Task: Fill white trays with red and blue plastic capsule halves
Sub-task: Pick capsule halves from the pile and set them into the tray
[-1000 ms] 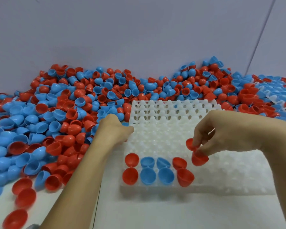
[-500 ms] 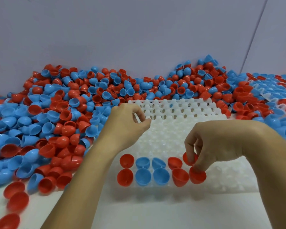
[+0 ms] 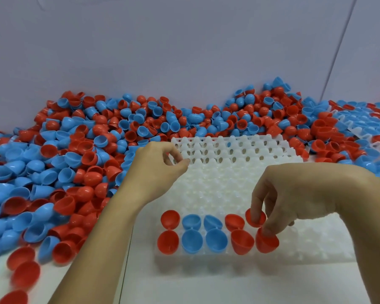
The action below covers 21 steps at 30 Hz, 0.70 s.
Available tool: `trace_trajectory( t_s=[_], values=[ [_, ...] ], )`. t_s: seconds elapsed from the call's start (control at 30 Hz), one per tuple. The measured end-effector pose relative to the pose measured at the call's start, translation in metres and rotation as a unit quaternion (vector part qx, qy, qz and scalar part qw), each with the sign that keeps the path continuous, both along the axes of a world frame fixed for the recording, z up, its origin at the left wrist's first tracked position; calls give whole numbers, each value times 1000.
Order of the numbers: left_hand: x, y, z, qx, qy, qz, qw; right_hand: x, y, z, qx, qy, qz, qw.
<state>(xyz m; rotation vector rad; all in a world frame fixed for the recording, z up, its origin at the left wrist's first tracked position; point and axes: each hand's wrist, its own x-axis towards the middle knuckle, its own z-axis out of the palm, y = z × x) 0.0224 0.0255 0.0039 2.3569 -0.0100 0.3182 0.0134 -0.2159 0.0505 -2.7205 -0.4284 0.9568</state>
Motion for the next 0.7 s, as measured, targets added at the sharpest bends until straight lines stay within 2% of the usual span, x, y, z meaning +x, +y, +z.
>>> trace_trajectory(
  t_s=[0.07,0.17,0.27,0.37,0.47,0.57,0.63,0.7],
  values=[
    [1,12,2,-15,-2,19,1000,0,-6,6,24,-9,18,1000],
    [2,39,4,-36,-39,106,993,2,-14,9,93,-26,25,995],
    [1,61,3,-2,-69,191,979,10,-13,2,179,-116,1,977],
    [3,66,-1,39,-37,134,990,19,-2,-11,252,-216,-40,942],
    [6,51,-9,117,50,34,991,26,8,-22,285,-270,-60,918],
    [10,37,-22,255,98,41,961,29,14,-30,307,-282,-62,907],
    [12,35,-24,271,82,66,957,31,15,-33,312,-290,-62,903],
    [13,39,-23,233,55,83,967,33,16,-35,318,-302,-65,896]
  ],
)
